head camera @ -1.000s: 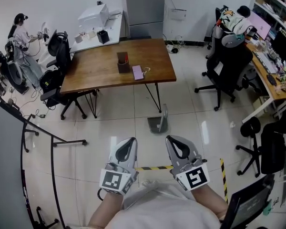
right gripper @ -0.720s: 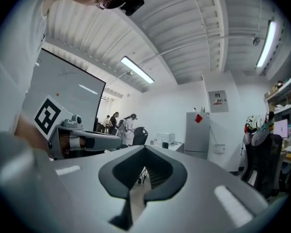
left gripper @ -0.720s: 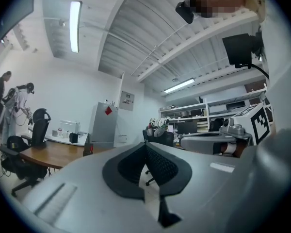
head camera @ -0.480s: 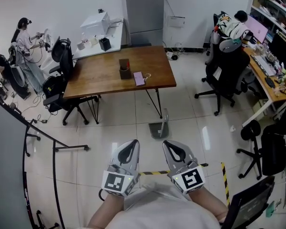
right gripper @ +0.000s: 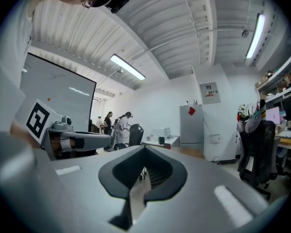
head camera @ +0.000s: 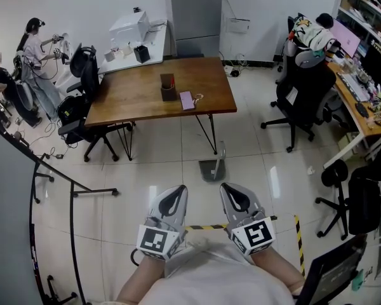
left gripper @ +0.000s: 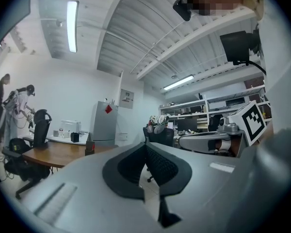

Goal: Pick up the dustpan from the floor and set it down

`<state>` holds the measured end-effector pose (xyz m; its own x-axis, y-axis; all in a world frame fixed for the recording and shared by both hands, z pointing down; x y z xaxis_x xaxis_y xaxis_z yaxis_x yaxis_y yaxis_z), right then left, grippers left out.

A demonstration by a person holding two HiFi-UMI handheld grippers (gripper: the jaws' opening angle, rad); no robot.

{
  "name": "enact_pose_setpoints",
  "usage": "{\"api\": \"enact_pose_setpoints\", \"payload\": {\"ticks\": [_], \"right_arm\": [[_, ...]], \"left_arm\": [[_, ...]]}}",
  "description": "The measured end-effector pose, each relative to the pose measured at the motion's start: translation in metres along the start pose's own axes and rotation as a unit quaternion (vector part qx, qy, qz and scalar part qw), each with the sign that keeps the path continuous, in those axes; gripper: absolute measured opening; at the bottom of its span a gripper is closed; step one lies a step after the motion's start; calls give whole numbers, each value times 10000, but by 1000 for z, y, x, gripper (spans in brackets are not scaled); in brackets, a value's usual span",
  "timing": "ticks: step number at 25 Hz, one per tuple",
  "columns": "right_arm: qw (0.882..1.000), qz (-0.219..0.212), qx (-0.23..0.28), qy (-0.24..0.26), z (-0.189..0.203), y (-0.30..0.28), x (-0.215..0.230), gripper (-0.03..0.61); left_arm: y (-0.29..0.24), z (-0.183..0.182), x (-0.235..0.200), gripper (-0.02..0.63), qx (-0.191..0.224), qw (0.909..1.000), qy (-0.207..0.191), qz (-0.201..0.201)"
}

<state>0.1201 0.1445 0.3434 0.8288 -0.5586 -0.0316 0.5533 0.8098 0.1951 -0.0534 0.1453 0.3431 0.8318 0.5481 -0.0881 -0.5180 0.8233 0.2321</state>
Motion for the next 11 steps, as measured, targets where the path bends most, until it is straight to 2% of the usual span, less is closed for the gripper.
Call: {"api": "enact_pose_setpoints", "payload": {"ticks": [5,11], "right_arm": [[10000,10,-23,23,1,-4,2,2],[9999,-60,-43,76,3,-12,-3,2]], "left_arm": [[-2,-1,-2,15,-128,9999,24,-105],[0,9,-8,15,53,10000,64,20]]}}
Point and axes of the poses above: the fingertips, and each gripper's own axes: y backward along the fingers, x to its right, z out of its underside, the point moved 7 cm from there along y, backward along the fingers, and after that the axes turned 14 degrees about x, right-handed, at the moved point
